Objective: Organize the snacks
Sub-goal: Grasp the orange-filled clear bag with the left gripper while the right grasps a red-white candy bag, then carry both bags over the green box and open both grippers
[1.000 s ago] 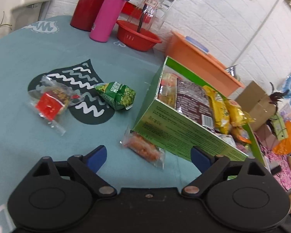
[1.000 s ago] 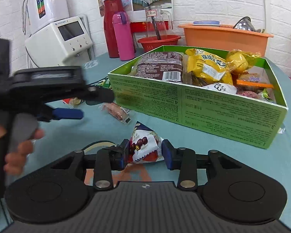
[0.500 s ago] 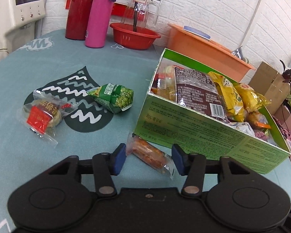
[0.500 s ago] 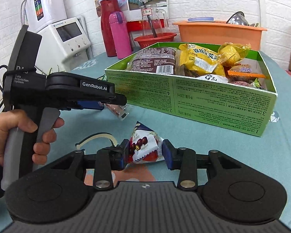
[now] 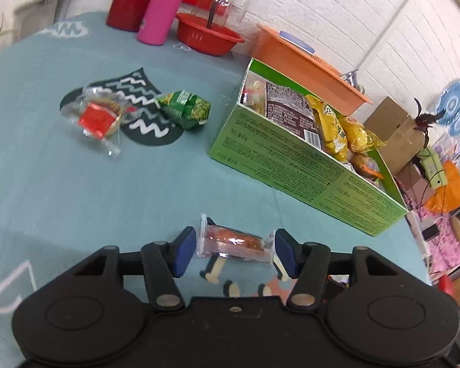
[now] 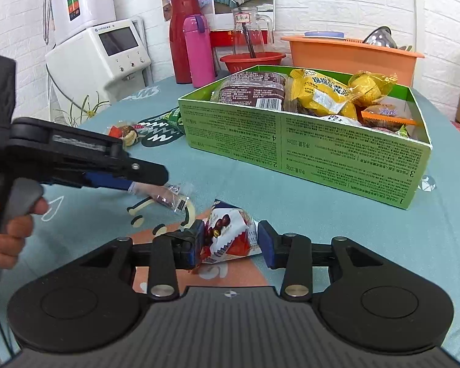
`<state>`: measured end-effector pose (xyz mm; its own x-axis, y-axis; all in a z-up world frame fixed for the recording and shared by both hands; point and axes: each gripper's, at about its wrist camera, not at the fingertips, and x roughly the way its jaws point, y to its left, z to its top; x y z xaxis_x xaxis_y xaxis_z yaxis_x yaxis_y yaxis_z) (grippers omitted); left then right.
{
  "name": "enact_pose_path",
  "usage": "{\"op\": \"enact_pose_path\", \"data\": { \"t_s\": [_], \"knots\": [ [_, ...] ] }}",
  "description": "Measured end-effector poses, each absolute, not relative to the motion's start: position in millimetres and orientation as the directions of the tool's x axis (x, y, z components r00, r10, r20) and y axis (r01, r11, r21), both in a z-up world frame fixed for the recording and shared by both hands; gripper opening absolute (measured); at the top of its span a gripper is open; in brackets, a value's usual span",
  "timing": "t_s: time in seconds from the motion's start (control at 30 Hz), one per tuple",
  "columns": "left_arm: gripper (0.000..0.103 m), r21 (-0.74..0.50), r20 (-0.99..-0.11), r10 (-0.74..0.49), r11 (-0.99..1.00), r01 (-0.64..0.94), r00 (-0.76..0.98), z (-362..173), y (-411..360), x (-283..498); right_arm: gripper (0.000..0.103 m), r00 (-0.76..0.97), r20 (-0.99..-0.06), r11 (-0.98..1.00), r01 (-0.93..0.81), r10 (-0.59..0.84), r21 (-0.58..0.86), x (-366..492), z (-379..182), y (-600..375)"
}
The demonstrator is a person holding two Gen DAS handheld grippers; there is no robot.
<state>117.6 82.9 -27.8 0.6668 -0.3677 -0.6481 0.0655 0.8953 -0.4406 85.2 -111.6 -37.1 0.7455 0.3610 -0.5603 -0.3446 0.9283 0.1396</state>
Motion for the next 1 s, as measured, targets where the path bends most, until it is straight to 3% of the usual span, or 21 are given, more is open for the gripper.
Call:
{"op": "enact_pose_path", "data": {
  "t_s": [0.2,0.23,0.27,0.3,0.6,0.7,0.8,1.0],
  "knots": [
    [0.083,-0.427,-0.653,-0.382,0.899,0.099,0.654,-28.7,68.4,126.2,0.073,0.749,-0.559,0.930,-0.341,0.356,0.135,85.3,-38.6,-108.4],
    [0.086,-0.428,-0.653,-0.384,0.898,0.101,0.652,-28.6,66.3,128.1,0.073,0.748,-0.560,0.930,-0.341,0.356,0.136,84.7,-38.9,-109.2],
    [0.100,-0.426,-0.652,-0.388,0.898,0.108,0.651,-29.2,64.3,128.7,0.073,0.747,-0.561,0.930,-0.340,0.356,0.139,84.6,-39.1,-110.2],
    [0.103,-0.424,-0.650,-0.393,0.898,0.118,0.650,-29.0,63.0,128.2,0.073,0.747,-0.561,0.930,-0.338,0.357,0.142,84.5,-39.0,-111.2],
    [0.103,-0.286,-0.660,-0.345,0.937,0.201,0.667,-32.2,42.1,129.8,0.079,0.748,-0.557,0.930,-0.333,0.360,0.154,86.6,-41.9,-112.3],
    [0.103,-0.190,-0.661,-0.292,0.956,0.223,0.691,-35.7,29.3,132.4,0.079,0.751,-0.553,0.929,-0.337,0.361,0.150,86.1,-42.5,-112.4],
    [0.103,0.004,-0.642,-0.205,0.963,0.271,0.739,-43.0,10.9,130.1,0.073,0.756,-0.547,0.930,-0.341,0.360,0.140,84.2,-42.9,-112.5],
    [0.095,-0.090,-0.633,-0.265,0.958,0.271,0.728,-41.2,26.6,124.0,0.062,0.774,-0.531,0.930,-0.357,0.344,0.082,75.5,-41.2,-113.2]
  ]
}}
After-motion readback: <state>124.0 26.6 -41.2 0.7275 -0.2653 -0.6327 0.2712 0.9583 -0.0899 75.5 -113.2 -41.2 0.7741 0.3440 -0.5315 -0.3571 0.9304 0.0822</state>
